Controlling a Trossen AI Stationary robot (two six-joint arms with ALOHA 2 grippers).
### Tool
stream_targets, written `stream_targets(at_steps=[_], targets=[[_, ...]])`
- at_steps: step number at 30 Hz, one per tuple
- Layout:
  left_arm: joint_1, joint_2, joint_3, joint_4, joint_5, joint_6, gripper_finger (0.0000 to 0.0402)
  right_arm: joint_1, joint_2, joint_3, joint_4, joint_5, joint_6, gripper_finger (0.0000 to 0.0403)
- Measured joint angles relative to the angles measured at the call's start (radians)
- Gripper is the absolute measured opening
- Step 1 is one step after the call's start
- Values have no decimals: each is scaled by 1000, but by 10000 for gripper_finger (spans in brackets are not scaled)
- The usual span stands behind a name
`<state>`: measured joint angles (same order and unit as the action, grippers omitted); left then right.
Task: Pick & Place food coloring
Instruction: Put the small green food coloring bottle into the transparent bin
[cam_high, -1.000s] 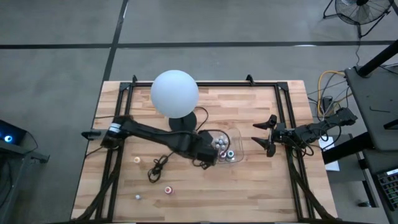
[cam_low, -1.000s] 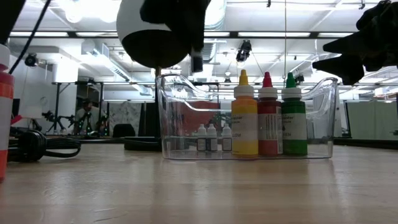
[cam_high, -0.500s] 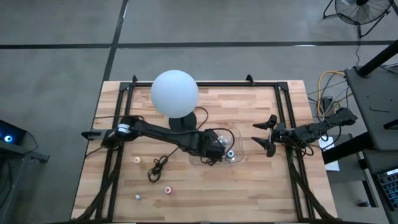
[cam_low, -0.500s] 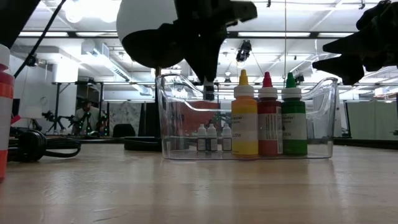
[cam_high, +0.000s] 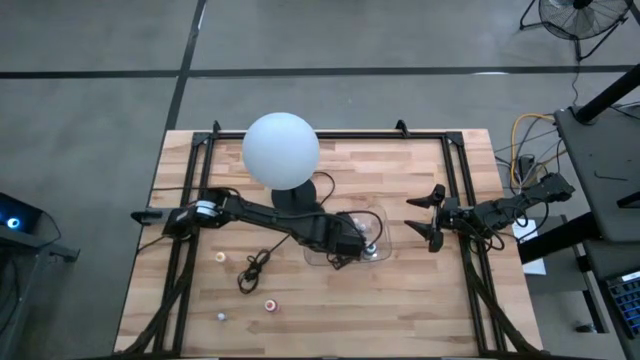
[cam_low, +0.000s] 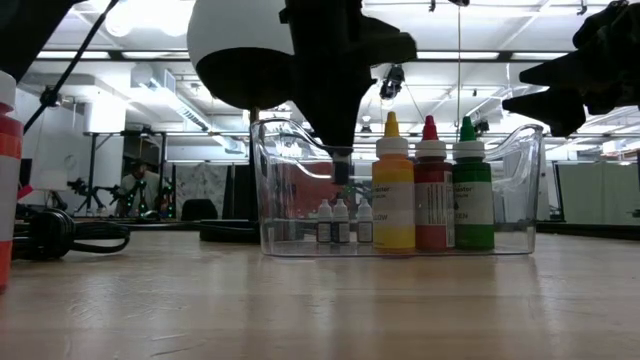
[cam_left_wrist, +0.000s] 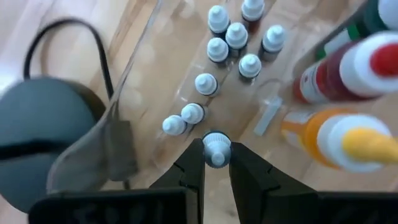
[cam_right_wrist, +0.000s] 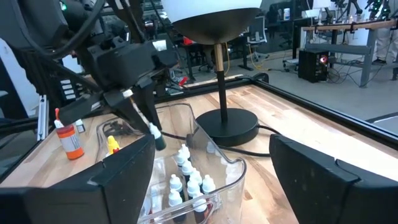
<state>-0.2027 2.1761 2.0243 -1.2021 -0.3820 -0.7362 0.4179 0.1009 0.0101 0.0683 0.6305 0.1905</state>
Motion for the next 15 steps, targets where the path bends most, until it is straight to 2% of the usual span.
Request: stream_targets(at_steps=[5, 15], targets=[[-6, 0, 0, -1, 3, 177, 32, 0, 0, 0, 0, 0, 0, 310], [-8, 0, -35, 67, 30, 422, 32, 0, 0, 0, 0, 0, 0, 300]])
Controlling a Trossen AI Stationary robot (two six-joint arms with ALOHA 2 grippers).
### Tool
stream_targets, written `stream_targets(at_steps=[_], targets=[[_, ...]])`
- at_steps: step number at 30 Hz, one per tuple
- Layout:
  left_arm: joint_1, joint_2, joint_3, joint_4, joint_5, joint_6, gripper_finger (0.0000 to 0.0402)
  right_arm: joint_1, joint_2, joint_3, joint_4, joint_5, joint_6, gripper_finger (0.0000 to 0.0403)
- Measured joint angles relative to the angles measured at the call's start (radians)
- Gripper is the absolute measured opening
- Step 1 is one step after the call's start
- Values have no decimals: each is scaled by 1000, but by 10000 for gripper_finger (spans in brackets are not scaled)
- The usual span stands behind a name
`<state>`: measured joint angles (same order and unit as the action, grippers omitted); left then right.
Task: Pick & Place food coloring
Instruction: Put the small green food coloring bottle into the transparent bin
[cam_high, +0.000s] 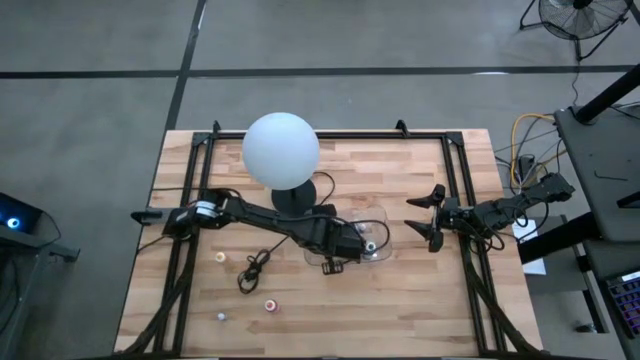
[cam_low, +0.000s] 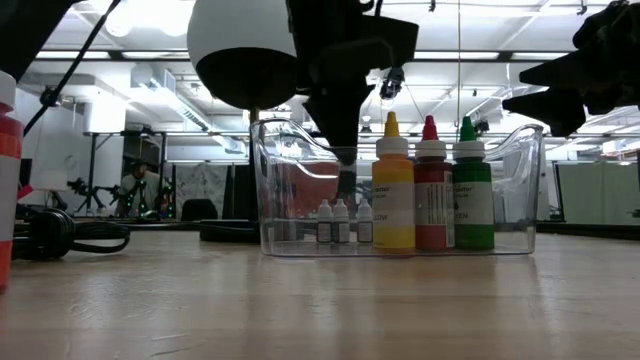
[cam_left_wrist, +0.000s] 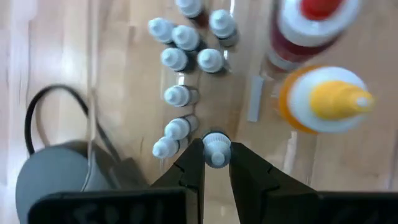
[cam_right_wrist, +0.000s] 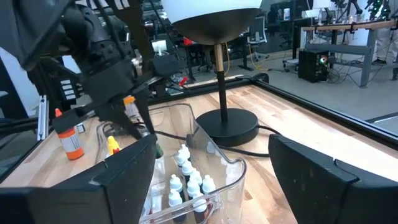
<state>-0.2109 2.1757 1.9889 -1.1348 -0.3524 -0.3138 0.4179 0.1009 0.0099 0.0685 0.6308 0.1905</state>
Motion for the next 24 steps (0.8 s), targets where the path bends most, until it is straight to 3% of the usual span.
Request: stream_targets(at_steps=[10, 24], targets=[[-11, -2, -51, 81, 4, 177, 32, 0, 0, 0, 0, 0, 0, 307], [0, -2, -112, 167, 29, 187, 32, 1, 0, 0, 0, 0, 0, 302]])
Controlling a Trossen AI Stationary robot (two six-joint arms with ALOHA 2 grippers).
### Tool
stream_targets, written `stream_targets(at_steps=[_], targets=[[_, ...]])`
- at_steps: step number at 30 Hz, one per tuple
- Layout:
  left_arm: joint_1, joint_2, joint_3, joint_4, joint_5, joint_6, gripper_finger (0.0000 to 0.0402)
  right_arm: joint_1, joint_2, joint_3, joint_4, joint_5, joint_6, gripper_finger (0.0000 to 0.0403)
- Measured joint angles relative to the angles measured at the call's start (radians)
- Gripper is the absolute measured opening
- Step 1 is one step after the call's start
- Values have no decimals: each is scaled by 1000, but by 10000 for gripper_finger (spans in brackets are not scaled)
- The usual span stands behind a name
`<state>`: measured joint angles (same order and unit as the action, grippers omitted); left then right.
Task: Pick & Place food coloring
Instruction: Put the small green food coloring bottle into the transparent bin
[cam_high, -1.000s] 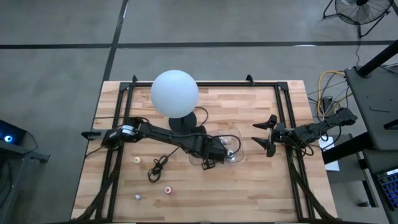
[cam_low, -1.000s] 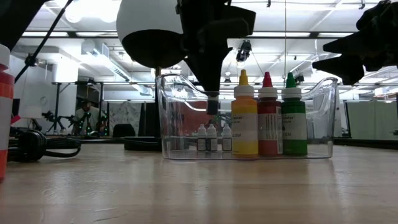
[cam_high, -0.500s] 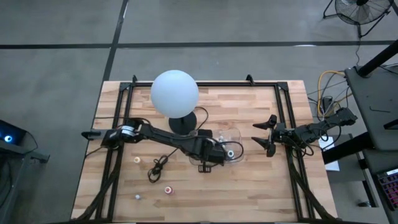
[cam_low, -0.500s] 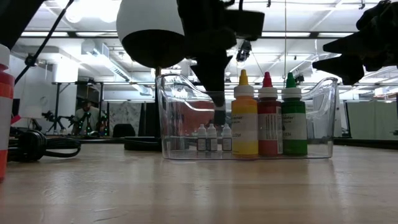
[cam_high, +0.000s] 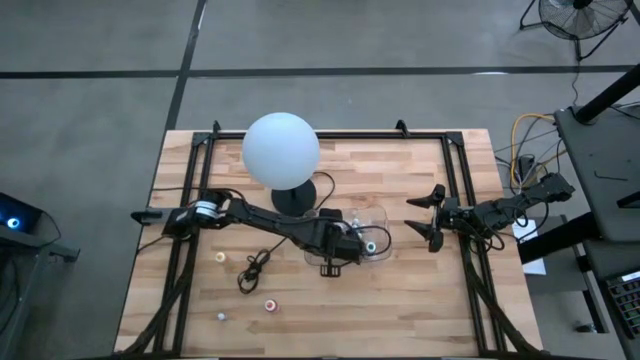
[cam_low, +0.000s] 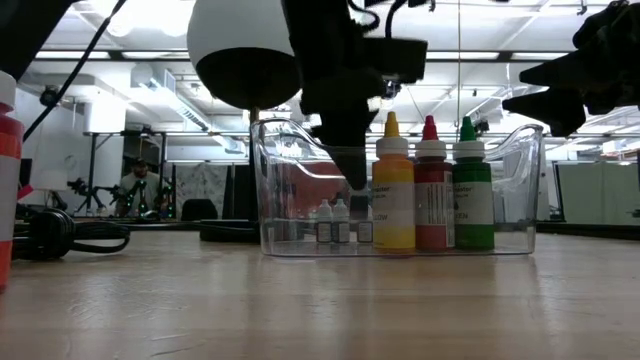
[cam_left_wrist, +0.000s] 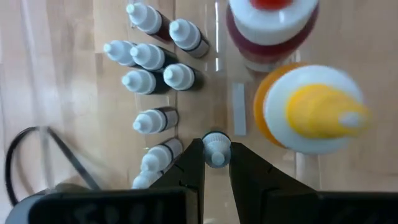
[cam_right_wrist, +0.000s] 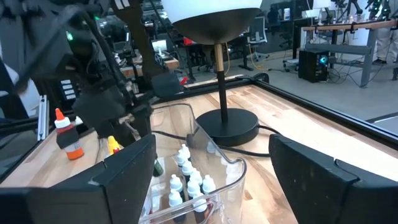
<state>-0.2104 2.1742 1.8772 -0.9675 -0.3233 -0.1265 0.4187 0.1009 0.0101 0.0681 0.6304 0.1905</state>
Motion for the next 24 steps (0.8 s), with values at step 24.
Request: stream_targets(at_steps=[24], targets=[[11, 0, -95, 86, -32, -1, 56, -1, 0, 0, 0, 0, 0, 297]])
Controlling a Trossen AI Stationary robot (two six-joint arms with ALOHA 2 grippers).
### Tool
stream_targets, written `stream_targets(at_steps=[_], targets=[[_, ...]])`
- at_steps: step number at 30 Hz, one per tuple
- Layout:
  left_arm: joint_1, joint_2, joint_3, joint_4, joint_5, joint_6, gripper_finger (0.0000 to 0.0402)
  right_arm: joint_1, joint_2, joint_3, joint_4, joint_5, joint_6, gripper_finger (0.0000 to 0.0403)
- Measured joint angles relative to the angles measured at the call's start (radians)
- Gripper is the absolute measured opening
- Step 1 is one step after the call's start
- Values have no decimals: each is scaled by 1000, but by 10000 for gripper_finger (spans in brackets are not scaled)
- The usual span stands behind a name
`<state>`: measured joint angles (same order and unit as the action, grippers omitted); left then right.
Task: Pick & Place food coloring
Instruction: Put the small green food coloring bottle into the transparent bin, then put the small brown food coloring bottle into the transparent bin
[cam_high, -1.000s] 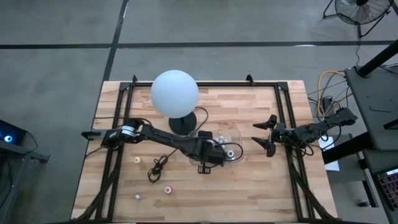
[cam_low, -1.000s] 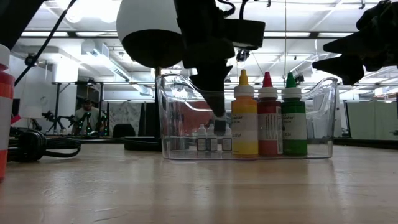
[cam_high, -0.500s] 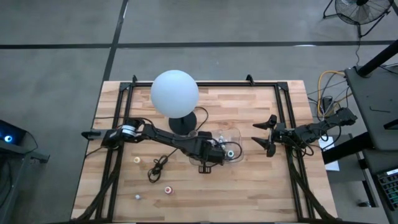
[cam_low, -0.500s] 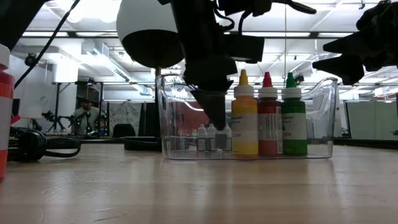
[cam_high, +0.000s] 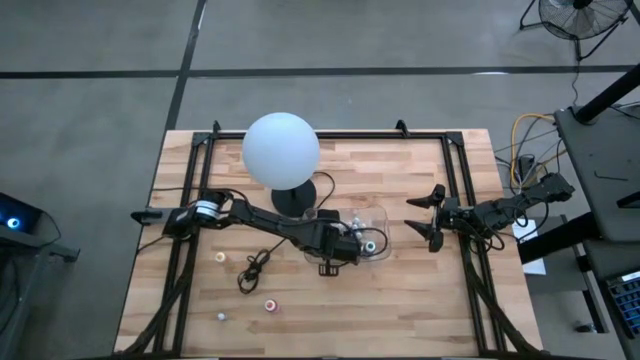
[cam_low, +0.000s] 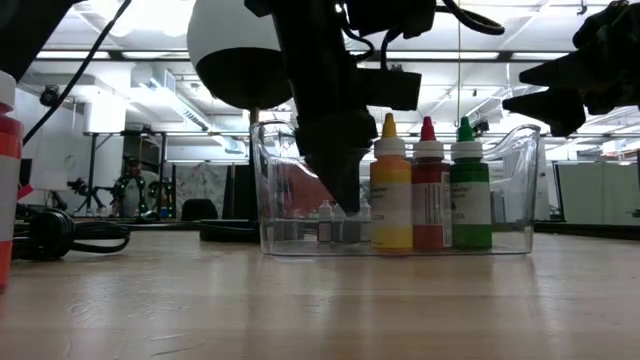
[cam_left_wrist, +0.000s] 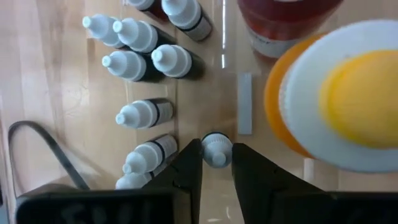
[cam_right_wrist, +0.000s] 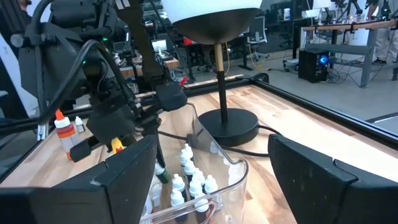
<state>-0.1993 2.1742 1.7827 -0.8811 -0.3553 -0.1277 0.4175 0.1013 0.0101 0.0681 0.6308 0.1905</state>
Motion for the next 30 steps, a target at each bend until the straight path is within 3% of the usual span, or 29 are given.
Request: stream_targets(at_steps=[14, 22, 30], targets=[[2, 0, -1, -12, -2, 4, 91, 0, -1, 0, 0, 0, 0, 311], [2, -2, 64, -48, -3, -7, 92, 0, -1, 0, 0, 0, 0, 302], [0, -17, 147, -187, -47, -58, 92, 1, -1, 0, 0, 0, 0, 308]])
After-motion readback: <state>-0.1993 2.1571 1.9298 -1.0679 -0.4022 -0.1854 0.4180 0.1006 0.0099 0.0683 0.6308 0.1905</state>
